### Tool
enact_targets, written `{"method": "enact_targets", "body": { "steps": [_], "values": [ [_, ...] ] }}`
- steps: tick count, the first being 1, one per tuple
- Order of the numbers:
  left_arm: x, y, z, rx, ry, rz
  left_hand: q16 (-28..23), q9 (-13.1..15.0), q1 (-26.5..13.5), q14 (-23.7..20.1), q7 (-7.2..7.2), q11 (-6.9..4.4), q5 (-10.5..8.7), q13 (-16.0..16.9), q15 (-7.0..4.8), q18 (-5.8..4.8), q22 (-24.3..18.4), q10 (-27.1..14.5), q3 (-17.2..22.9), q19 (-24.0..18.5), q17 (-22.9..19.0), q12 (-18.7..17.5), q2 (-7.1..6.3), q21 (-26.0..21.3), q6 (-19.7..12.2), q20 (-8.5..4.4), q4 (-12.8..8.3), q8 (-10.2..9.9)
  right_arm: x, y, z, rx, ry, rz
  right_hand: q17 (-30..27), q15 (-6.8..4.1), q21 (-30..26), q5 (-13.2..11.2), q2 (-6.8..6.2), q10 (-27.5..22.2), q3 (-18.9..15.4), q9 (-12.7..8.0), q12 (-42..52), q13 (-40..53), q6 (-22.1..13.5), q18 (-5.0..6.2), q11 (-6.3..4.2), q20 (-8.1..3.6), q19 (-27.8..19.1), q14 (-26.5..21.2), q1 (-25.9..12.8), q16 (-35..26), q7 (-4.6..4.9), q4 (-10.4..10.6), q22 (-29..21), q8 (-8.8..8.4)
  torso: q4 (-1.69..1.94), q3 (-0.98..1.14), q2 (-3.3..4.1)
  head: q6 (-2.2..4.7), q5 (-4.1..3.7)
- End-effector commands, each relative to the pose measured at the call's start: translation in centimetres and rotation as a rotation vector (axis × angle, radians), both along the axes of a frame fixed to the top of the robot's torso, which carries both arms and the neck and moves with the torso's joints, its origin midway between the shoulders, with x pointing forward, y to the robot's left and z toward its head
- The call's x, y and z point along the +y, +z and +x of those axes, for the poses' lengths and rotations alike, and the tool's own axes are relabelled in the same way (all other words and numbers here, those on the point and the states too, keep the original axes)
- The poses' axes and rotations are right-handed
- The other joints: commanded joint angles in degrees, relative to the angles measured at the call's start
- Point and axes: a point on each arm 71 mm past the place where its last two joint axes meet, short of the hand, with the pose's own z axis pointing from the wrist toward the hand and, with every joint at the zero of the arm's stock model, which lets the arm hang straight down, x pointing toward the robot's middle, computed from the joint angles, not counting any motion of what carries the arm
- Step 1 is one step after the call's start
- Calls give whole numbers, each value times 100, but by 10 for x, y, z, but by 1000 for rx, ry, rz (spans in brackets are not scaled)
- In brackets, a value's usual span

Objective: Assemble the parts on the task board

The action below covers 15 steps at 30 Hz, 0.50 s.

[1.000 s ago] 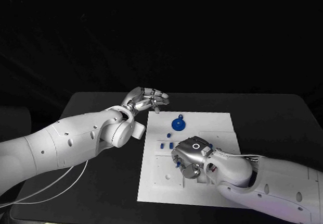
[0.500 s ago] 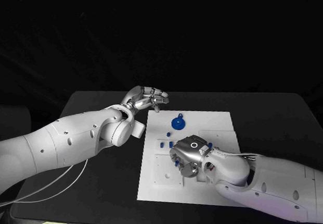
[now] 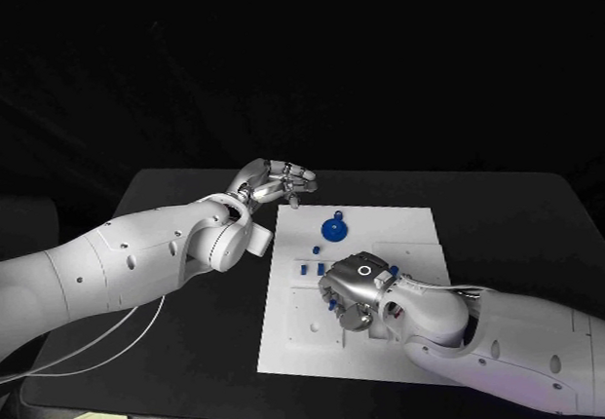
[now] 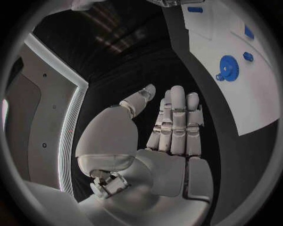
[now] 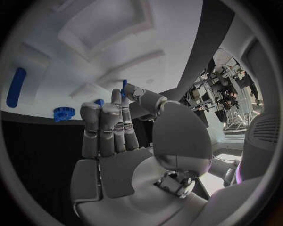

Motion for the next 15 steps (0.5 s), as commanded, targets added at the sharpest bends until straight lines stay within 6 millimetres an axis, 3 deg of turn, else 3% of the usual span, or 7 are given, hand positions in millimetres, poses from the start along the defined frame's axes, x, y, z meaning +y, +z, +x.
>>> {"method": "enact_targets", "body": {
  "steps": [1,15],
  "values": [
    [-2,2,0,0,-12,-10,-38,-7,-58,36,-3,1,-8,1,10,183,7,-59,-30,34,10,-28,-16,-39,-28,-16,20,-11,-1,-2,0,4,0,-23,-2,-14,19,-2,-3,239,35,6,-31,8,32,402,73,-59,-39,-12,-19,38,7,3,7,15,-1,-1,-1,-4,0],
    [-2,2,0,1,-13,-10,-43,-9,-58,37,0,3,-8,2,12,184,10,-65,-30,35,17,-28,-15,-43,-36,-14,23,-13,4,-4,1,10,-3,-51,-2,-14,17,3,1,241,39,7,-37,10,31,402,74,-60,-39,-13,-23,38,7,-2,10,12,-1,0,-1,-26,4]
  ]
}}
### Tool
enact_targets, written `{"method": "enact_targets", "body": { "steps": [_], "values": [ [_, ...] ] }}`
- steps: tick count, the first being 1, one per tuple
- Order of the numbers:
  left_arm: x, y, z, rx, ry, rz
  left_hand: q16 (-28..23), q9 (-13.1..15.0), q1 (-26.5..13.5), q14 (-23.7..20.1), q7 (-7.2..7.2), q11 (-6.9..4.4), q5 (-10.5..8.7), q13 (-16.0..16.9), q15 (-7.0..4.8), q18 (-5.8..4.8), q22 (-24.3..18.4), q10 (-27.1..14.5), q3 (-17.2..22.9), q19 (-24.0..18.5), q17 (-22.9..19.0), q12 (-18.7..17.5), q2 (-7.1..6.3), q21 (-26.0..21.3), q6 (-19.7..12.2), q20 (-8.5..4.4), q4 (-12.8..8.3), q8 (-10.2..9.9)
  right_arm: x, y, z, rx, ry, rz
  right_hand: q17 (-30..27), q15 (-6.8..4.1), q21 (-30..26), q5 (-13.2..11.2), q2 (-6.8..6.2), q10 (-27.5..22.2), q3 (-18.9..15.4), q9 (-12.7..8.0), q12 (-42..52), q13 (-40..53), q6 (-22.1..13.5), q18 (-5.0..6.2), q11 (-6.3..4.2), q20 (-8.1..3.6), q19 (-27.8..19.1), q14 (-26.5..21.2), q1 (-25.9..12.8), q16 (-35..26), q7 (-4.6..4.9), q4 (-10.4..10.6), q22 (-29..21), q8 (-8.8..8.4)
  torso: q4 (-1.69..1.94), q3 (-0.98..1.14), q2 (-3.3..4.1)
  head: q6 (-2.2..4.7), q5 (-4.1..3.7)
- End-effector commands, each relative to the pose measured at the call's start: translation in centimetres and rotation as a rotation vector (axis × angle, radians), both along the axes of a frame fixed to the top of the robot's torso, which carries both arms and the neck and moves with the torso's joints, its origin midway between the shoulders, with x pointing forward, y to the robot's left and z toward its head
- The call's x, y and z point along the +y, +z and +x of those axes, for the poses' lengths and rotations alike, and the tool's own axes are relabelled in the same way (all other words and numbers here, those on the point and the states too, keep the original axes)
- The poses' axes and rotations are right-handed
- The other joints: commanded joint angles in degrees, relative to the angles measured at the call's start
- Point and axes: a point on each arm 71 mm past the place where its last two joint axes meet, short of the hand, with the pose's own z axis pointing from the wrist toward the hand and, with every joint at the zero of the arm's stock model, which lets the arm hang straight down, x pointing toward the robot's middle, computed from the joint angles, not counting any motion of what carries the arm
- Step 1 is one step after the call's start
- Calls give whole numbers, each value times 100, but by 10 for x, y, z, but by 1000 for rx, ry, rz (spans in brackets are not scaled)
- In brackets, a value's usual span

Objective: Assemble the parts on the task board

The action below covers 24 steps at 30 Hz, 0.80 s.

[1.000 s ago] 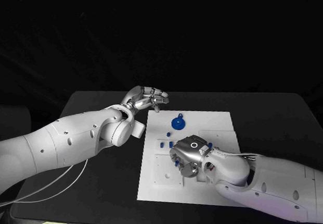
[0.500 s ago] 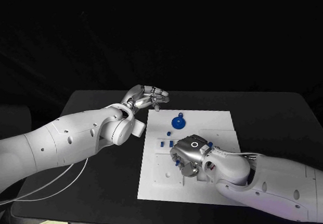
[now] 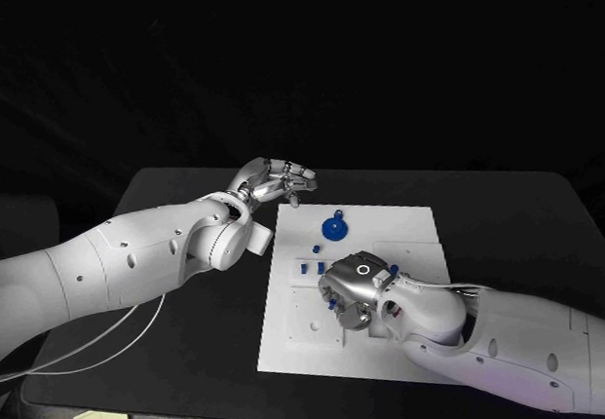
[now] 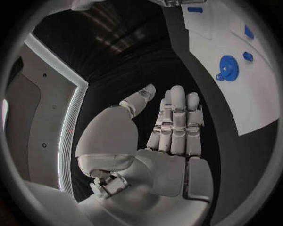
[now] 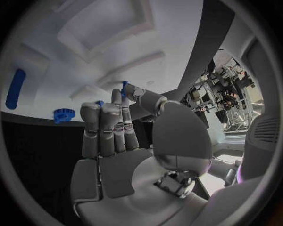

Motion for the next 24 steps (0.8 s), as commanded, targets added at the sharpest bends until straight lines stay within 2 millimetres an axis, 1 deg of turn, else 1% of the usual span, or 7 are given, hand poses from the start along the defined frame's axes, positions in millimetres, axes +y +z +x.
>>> {"method": "enact_targets", "body": {
  "steps": [1,7,13,19,21,24],
  "values": [
    [-2,2,0,0,-14,-11,-21,-9,-58,37,6,-18,-8,2,12,184,6,-42,-16,13,6,-28,-15,-21,-30,-11,9,-13,2,-3,0,4,0,-37,-2,-15,17,3,1,241,37,9,-37,6,31,403,74,-61,-38,-15,-23,38,7,-4,5,26,0,0,-1,-7,-5],
    [-2,2,0,-2,-13,-10,-23,-9,-56,37,7,-18,-8,2,12,185,7,-43,-16,13,9,-27,-15,-23,-32,-10,9,-13,3,-7,-3,12,6,-64,-2,-14,16,8,5,241,38,9,-41,7,30,403,75,-61,-39,-16,-27,38,8,-6,7,24,1,-4,0,-19,-15],
    [-2,3,0,-2,-13,-11,-24,-9,-55,37,7,-18,-7,2,12,186,9,-44,-15,14,11,-26,-16,-24,-33,-10,9,-12,4,-12,-6,26,17,-87,-3,-13,15,15,10,240,36,10,-46,8,29,403,75,-61,-41,-17,-34,37,9,-10,9,22,0,-8,0,-31,-7],
    [-2,3,0,-4,-11,-10,-26,-10,-52,37,7,-18,-7,3,12,187,10,-45,-14,14,14,-25,-15,-26,-34,-9,8,-12,4,-14,-8,35,22,-89,-6,-10,7,38,12,235,30,11,-60,9,22,403,79,-57,-49,-23,-54,32,12,-18,12,15,1,-4,-1,-43,-7],
    [-1,3,0,-4,-10,-10,-26,-10,-52,38,8,-18,-7,3,12,187,10,-45,-14,15,15,-25,-16,-26,-34,-9,8,-12,3,-14,-7,38,18,-83,-11,-7,-1,85,10,231,27,13,-75,10,17,403,82,-53,-57,-27,-73,25,14,-26,15,9,1,-4,-1,-43,-7],
    [-1,3,0,-4,-10,-9,-27,-10,-52,38,8,-18,-7,3,12,187,11,-45,-14,15,16,-24,-16,-27,-35,-9,8,-12,2,-13,-7,43,10,-59,-29,3,-23,238,-22,218,20,15,-107,12,-2,403,92,-41,-69,-35,-123,3,23,-26,18,-8,-3,-3,-3,-45,-3]
  ]
}}
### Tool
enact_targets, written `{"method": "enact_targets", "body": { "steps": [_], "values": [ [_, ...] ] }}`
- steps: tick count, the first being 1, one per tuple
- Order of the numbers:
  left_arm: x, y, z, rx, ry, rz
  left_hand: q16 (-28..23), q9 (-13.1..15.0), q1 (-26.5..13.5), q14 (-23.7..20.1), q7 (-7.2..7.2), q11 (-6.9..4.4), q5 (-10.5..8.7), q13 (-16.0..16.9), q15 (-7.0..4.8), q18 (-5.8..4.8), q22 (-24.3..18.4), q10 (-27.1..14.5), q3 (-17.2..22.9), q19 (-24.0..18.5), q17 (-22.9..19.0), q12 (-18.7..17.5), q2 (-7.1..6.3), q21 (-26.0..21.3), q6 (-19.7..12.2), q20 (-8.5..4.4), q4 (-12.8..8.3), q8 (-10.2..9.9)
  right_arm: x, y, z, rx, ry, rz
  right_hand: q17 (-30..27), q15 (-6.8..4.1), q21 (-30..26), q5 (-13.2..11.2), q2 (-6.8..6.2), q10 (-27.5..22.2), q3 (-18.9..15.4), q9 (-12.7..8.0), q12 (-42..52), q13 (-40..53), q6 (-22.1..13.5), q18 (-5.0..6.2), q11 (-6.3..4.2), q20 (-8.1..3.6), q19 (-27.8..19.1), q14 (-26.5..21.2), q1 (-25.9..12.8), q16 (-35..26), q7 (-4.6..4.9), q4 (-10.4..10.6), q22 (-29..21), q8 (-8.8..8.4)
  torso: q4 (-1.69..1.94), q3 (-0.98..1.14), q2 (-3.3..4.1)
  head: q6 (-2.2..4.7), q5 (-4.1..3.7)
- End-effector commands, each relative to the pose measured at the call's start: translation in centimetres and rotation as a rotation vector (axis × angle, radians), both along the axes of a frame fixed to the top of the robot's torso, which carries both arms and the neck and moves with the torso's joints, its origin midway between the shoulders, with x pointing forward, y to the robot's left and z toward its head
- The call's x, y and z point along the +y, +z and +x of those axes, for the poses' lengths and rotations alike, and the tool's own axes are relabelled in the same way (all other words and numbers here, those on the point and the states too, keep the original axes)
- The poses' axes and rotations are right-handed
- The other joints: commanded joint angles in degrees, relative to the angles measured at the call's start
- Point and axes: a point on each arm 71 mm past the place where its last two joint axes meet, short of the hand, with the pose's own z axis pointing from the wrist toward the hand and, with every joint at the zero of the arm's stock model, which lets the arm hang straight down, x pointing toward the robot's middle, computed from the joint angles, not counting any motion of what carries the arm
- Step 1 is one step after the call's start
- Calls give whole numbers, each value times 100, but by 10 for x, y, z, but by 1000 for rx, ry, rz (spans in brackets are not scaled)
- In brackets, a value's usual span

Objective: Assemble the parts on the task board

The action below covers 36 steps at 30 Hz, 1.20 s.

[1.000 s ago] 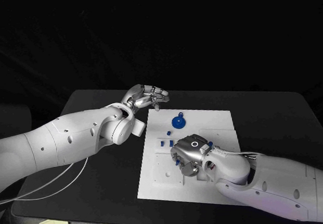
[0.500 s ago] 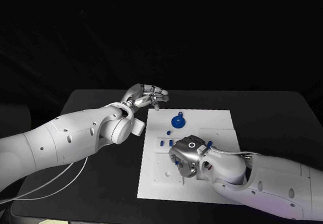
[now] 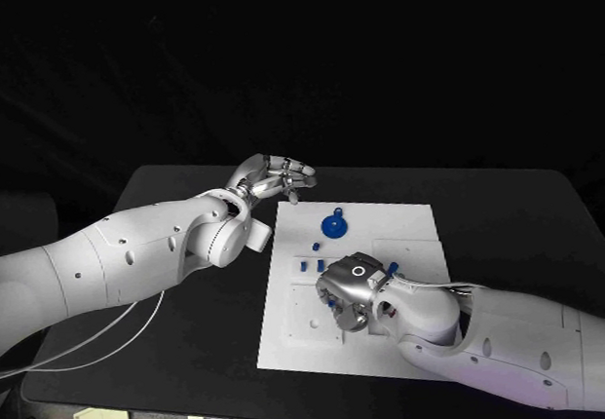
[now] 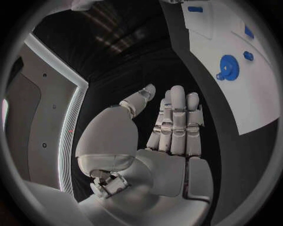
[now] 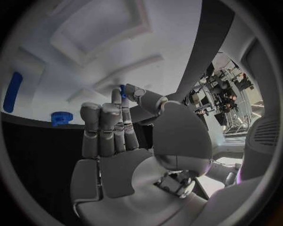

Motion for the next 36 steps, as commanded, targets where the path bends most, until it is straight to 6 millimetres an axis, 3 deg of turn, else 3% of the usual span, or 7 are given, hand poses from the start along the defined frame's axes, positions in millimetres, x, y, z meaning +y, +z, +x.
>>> {"method": "enact_targets", "body": {
  "steps": [1,5,6,13,16,25,36],
  "values": [
    [-1,2,0,-2,-10,-10,-27,-6,-52,38,9,0,-7,3,12,187,7,-29,-15,15,6,-24,-16,-27,-34,-11,8,-12,-3,-7,-3,37,-5,-18,-20,22,-33,126,-4,176,-9,1,-60,-2,-28,403,119,-39,-69,-43,-99,-6,32,-18,6,-13,-5,5,-2,-6,8],
    [-1,2,0,-2,-10,-9,-27,-6,-53,39,9,1,-8,3,13,187,7,-31,-15,16,7,-24,-19,-28,-36,-11,8,-12,-5,-6,-1,44,-27,22,-47,109,-72,66,-279,-68,-71,-53,-226,-60,-279,403,211,-20,-55,-43,-228,-33,141,84,-3,-160,-8,9,-2,-6,15],
    [-1,2,0,-1,-10,-9,-28,-6,-53,39,10,1,-8,3,13,187,8,-32,-16,16,8,-25,-20,-28,-37,-10,9,-13,-5,-5,-1,44,-34,38,-50,181,-78,-1,-369,-277,-168,-94,-353,-115,-471,403,288,-20,-29,-30,-282,-27,227,129,-3,-265,-9,9,-3,-1,14],
    [0,2,0,-1,-6,-8,-29,-8,-53,40,12,2,-8,2,14,188,9,-38,-16,17,12,-26,-22,-30,-44,-10,9,-15,-9,-2,1,30,-75,93,-61,368,-159,-136,-432,-760,-715,-200,-634,-275,-1001,403,473,-2,-87,-88,-464,-28,453,-43,-9,-522,-7,9,-1,7,1],
    [1,2,0,-1,-4,-7,-30,-8,-53,41,13,3,-7,2,14,188,9,-40,-16,18,13,-27,-21,-31,-46,-10,10,-16,-13,0,1,23,-90,111,-93,419,-251,-186,-431,-925,-893,-221,-643,-345,-1133,403,532,5,-151,-149,-579,-81,506,-137,-42,-569,-6,10,0,11,1],
    [2,1,1,-2,-1,-6,-32,-9,-59,43,15,4,-8,2,16,188,11,-45,-19,21,18,-27,-23,-34,-51,-8,15,-17,-25,10,-1,9,-104,168,-121,423,-313,-209,-430,-942,-893,-208,-602,-395,-1140,403,536,-8,-109,-141,-549,-99,504,-145,-71,-534,-13,18,-9,76,-20],
    [5,0,3,0,6,-6,-34,-10,-63,44,17,5,-7,2,17,189,12,-49,-19,24,22,-27,-21,-36,-54,-7,20,-17,-61,59,16,5,-152,251,-115,328,-306,-268,-428,-652,-567,-148,-468,-396,-940,403,439,-33,10,-83,-307,-42,408,37,-52,-370,-26,23,-16,153,-98]
  ]
}}
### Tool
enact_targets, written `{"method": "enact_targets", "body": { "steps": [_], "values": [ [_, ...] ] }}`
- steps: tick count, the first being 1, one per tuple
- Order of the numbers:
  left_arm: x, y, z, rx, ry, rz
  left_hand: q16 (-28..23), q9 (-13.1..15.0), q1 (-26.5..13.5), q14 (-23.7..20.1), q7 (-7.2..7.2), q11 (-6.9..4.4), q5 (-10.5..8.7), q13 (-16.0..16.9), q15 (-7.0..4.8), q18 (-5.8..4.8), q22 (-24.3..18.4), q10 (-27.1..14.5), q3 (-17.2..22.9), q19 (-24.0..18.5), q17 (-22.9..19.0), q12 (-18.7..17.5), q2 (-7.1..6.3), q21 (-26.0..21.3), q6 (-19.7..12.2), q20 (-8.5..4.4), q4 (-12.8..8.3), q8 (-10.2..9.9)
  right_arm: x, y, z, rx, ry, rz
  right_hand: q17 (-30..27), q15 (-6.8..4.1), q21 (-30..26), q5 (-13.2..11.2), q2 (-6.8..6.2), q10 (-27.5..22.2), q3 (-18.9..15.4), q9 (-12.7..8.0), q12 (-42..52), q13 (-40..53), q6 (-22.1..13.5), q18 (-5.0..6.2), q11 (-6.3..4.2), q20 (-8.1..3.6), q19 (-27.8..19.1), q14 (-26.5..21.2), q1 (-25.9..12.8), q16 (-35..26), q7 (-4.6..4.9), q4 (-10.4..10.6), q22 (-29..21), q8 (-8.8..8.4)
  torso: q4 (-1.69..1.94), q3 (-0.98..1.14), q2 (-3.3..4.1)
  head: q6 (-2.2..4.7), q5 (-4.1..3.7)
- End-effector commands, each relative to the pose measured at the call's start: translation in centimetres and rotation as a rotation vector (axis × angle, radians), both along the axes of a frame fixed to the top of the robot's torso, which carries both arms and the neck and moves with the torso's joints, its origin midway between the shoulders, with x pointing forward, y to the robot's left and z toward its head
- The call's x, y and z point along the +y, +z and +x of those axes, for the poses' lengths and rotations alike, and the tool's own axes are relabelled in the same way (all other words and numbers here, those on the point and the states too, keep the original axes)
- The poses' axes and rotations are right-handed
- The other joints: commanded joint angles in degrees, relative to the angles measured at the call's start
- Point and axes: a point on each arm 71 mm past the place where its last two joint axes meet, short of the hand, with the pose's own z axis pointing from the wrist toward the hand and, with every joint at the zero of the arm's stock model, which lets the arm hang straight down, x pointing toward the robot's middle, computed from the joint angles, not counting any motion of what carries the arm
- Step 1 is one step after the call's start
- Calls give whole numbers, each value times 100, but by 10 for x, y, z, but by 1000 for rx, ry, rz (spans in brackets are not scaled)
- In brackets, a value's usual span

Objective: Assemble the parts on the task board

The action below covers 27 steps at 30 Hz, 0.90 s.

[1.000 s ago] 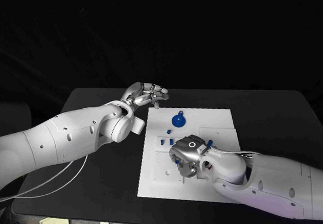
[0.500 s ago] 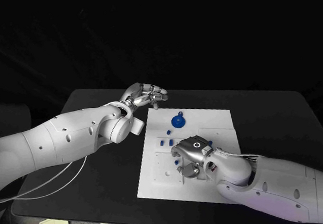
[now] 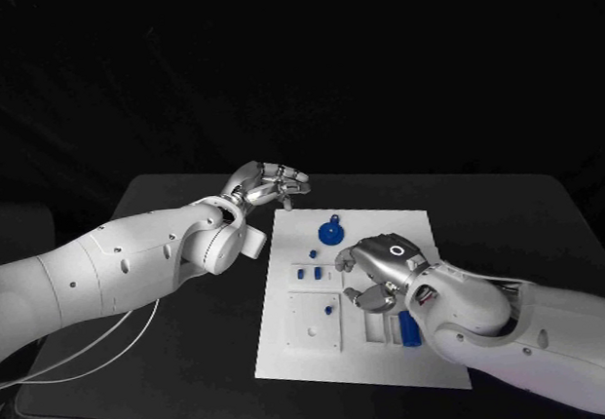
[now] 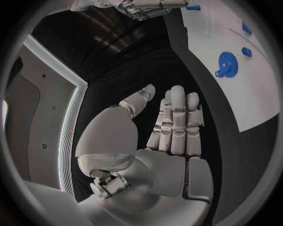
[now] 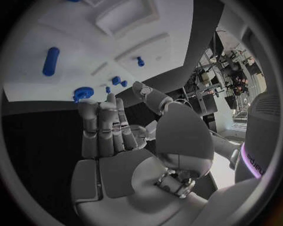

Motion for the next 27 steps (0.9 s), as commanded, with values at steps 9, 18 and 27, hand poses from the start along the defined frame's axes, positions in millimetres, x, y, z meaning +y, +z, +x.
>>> {"method": "enact_targets", "body": {
  "steps": [9,18,27],
  "values": [
    [-2,0,3,1,-8,-13,-35,-6,-37,29,5,-7,-6,3,1,190,10,-37,-17,35,9,-25,6,-38,-25,-18,21,-15,-56,0,22,77,-102,-83,10,12,-2,-42,-7,-28,-49,-15,-31,-41,-54,703,19,30,-20,7,20,30,24,-90,51,1,-35,20,-33,101,-75],
    [-1,-1,4,2,-6,-12,-37,-6,-37,29,6,-7,-5,3,1,191,12,-38,-17,36,12,-24,11,-39,-25,-18,22,-14,-70,-10,34,111,-131,-129,-43,177,-99,-169,-11,-610,-395,-73,-133,-303,-370,703,180,160,-209,-138,-179,-44,-33,-335,69,-110,-47,37,-36,105,-55],
    [-1,-2,4,5,-7,-14,-39,-6,-39,29,7,-6,-6,4,1,191,13,-39,-18,37,14,-24,13,-41,-26,-17,23,-14,-66,-16,40,114,-126,-136,-53,140,-108,-194,-3,-522,-362,-54,-76,-336,-379,703,143,170,-196,-136,-105,-30,-114,-297,79,-74,-24,23,-27,95,-63]
  ]
}}
